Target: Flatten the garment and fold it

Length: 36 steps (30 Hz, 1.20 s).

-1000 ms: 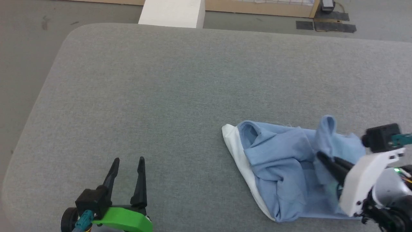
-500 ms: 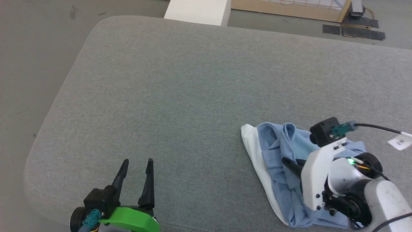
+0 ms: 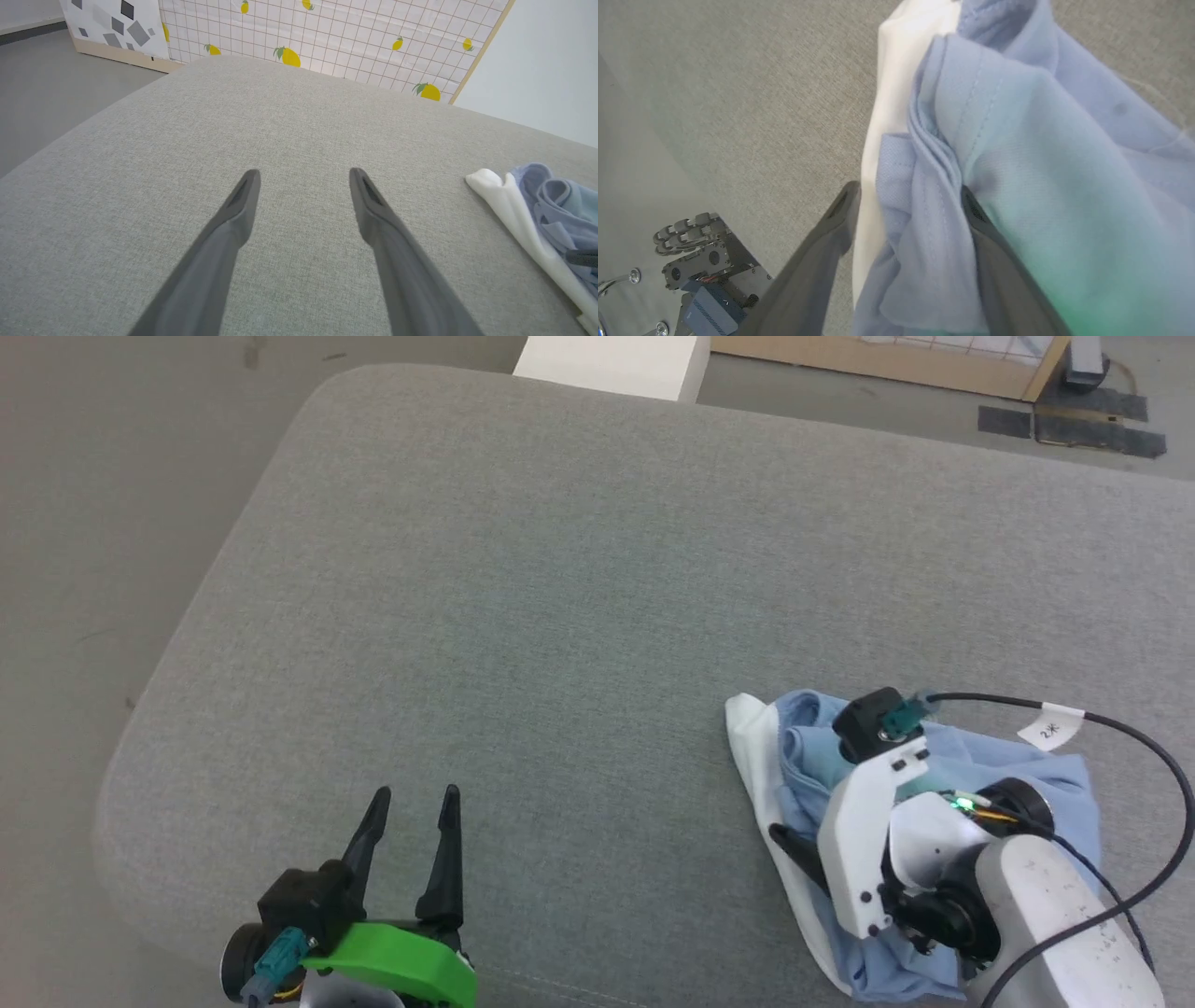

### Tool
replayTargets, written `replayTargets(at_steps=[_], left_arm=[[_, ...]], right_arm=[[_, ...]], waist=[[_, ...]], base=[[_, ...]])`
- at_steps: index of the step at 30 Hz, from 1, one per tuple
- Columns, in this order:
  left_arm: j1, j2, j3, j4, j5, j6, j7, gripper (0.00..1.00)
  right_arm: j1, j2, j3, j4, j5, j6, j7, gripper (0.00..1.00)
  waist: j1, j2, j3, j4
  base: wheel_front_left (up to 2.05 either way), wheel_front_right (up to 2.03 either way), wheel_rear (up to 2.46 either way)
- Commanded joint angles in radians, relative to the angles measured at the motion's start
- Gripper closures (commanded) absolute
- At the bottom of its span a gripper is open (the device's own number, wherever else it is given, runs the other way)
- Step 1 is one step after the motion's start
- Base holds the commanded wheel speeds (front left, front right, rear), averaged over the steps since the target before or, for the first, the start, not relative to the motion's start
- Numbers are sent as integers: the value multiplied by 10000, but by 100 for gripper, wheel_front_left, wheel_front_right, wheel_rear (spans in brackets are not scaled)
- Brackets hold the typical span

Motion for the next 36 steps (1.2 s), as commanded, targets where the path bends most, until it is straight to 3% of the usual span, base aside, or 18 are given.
replayTargets(at_steps=[1, 8, 13, 18, 25, 36], left_arm=[[-142, -68, 27, 56, 69, -59, -36, 0], [28, -29, 226, 2, 40, -36, -36, 0], [90, 34, 329, -214, 77, -3, -36, 0], [72, 68, 396, -496, 181, 30, -36, 0], [60, 127, 384, -659, 301, 35, -36, 0], [77, 349, 269, -884, 365, 67, 199, 0]], right_arm=[[-128, -77, 123, -146, 180, -13, -24, 0], [276, -425, -440, -1925, 1209, -13, 42, 0], [1055, -435, -2312, -3456, 1506, -13, -77, 0], [1960, -389, -4050, -4115, 1085, -13, -421, 0], [2960, -137, -4902, -3353, 450, -13, -1335, 0], [2493, 33, -4644, -1085, 284, -13, -2052, 0]], waist=[[-1, 0, -113, -180], [-1, 0, -333, -747], [-1, 0, -213, -1049], [-1, 0, 67, -1250], [-1, 0, 344, -1316], [-1, 0, 354, -1051]], base=[[0, 0, 0], [0, 0, 0], [0, 0, 0], [0, 0, 0], [0, 0, 0], [0, 0, 0]])
